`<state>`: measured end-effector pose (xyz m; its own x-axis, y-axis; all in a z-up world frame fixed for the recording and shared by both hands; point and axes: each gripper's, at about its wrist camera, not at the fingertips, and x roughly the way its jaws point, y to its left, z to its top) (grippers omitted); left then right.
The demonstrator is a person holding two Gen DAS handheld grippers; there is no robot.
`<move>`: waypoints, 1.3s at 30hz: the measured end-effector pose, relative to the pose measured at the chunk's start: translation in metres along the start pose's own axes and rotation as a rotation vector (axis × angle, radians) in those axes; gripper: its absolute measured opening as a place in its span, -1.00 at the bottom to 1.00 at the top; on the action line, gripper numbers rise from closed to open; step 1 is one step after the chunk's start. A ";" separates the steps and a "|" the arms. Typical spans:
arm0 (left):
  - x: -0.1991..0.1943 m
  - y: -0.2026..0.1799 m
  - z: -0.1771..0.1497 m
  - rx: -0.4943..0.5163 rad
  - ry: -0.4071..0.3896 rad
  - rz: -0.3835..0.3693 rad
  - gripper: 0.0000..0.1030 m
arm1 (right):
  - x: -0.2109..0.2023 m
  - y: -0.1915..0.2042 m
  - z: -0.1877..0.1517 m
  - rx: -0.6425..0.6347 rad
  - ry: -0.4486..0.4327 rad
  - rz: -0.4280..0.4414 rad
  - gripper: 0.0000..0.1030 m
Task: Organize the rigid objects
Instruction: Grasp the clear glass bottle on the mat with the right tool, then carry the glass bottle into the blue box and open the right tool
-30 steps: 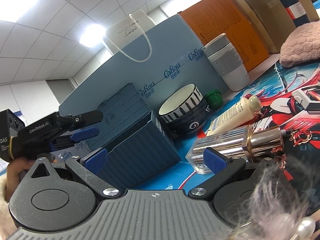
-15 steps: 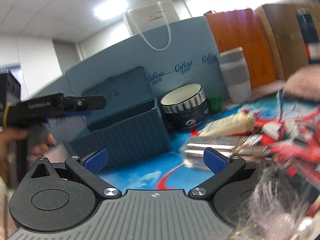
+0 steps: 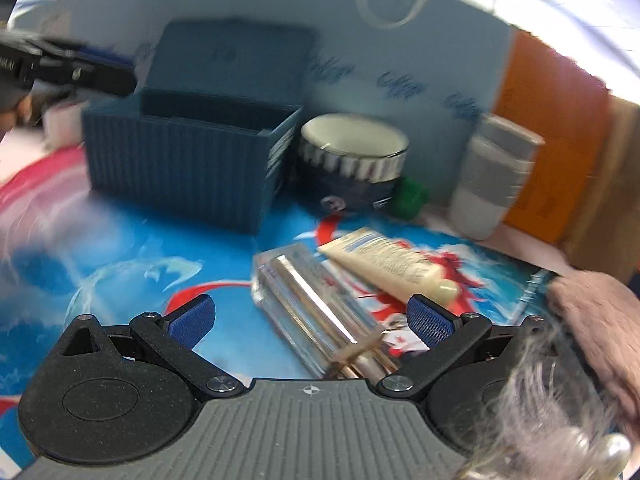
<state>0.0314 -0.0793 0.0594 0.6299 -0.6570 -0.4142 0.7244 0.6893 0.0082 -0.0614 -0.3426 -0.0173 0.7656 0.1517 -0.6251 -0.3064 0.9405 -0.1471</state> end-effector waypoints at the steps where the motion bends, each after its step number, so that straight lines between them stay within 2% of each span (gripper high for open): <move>1: 0.000 0.001 0.000 0.000 0.003 0.006 1.00 | 0.005 -0.002 0.003 -0.014 0.014 0.015 0.98; 3: 0.000 0.003 -0.001 -0.003 0.006 0.014 1.00 | 0.017 -0.006 0.007 -0.030 0.048 0.020 0.90; 5: 0.001 0.006 -0.001 -0.009 0.006 0.016 1.00 | 0.026 -0.009 0.011 -0.030 0.092 0.035 0.59; 6: 0.001 0.008 -0.001 -0.012 0.006 0.017 1.00 | 0.030 -0.011 0.011 -0.030 0.110 0.046 0.33; 14: -0.003 0.014 0.000 -0.020 -0.003 0.016 1.00 | 0.039 -0.013 0.019 -0.011 0.149 0.066 0.19; 19: -0.008 0.019 0.001 -0.030 -0.020 0.017 1.00 | 0.035 -0.008 0.023 -0.035 0.165 0.062 -0.17; 22: -0.011 0.023 0.002 -0.043 -0.028 0.021 1.00 | 0.029 0.000 0.024 -0.069 0.170 0.051 -0.25; 29: -0.017 0.036 0.002 -0.087 -0.053 0.022 1.00 | -0.006 0.010 0.030 -0.021 0.040 0.058 -0.33; 31: -0.019 0.039 0.003 -0.096 -0.059 0.022 1.00 | -0.017 0.009 0.030 0.052 -0.015 0.084 -0.33; 34: -0.021 0.043 0.003 -0.112 -0.068 0.012 1.00 | -0.029 0.001 0.021 0.251 -0.133 0.177 -0.33; 36: -0.022 0.046 0.003 -0.124 -0.074 0.002 1.00 | -0.035 0.004 0.019 0.338 -0.203 0.189 -0.33; 39: -0.021 0.048 0.002 -0.135 -0.073 0.008 1.00 | -0.042 0.014 0.033 0.378 -0.277 0.173 -0.33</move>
<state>0.0538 -0.0326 0.0708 0.6579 -0.6683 -0.3473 0.6781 0.7262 -0.1129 -0.0794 -0.3255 0.0320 0.8588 0.3417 -0.3817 -0.2548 0.9313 0.2604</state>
